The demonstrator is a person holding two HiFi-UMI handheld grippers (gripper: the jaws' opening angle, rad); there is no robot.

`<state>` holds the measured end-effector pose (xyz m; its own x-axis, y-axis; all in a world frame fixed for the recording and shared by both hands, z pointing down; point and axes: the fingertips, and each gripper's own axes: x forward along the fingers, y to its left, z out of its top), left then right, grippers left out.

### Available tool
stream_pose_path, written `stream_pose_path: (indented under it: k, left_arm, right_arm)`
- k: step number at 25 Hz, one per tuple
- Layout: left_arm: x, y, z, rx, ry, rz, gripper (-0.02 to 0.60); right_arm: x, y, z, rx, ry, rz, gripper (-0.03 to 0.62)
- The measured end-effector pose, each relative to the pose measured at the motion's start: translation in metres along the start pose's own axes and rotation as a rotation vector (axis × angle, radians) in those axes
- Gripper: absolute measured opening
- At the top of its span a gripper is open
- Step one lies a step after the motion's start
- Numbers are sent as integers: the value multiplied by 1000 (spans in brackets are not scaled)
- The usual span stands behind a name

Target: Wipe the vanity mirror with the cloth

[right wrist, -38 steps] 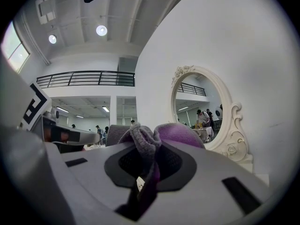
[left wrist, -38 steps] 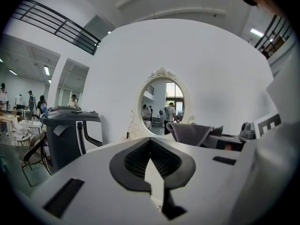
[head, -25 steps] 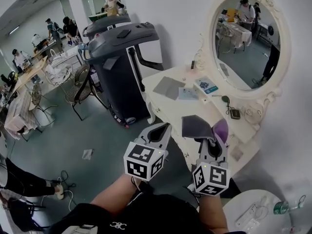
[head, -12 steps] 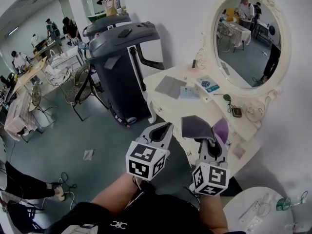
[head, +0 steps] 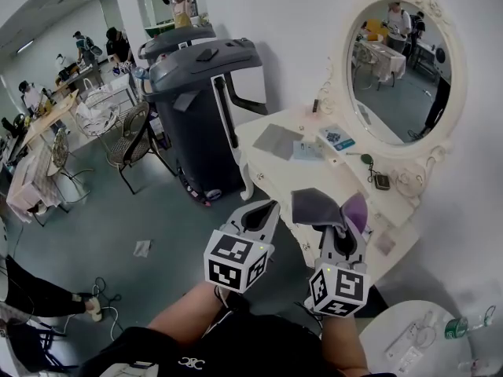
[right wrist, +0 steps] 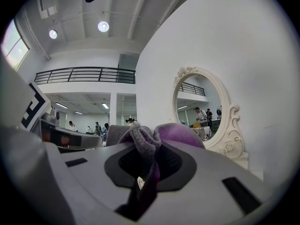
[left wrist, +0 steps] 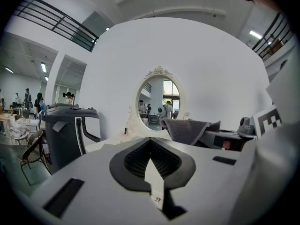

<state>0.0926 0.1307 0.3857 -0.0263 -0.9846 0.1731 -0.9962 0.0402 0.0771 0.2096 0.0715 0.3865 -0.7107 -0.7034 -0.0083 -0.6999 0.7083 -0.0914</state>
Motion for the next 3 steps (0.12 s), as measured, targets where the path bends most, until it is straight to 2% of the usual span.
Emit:
stream_pose_path:
  k: [3]
  left_arm:
    - [-5,-1,-2,2,1,-3,2]
  right_arm:
    - [-4,3,0,0,-3,-4,48]
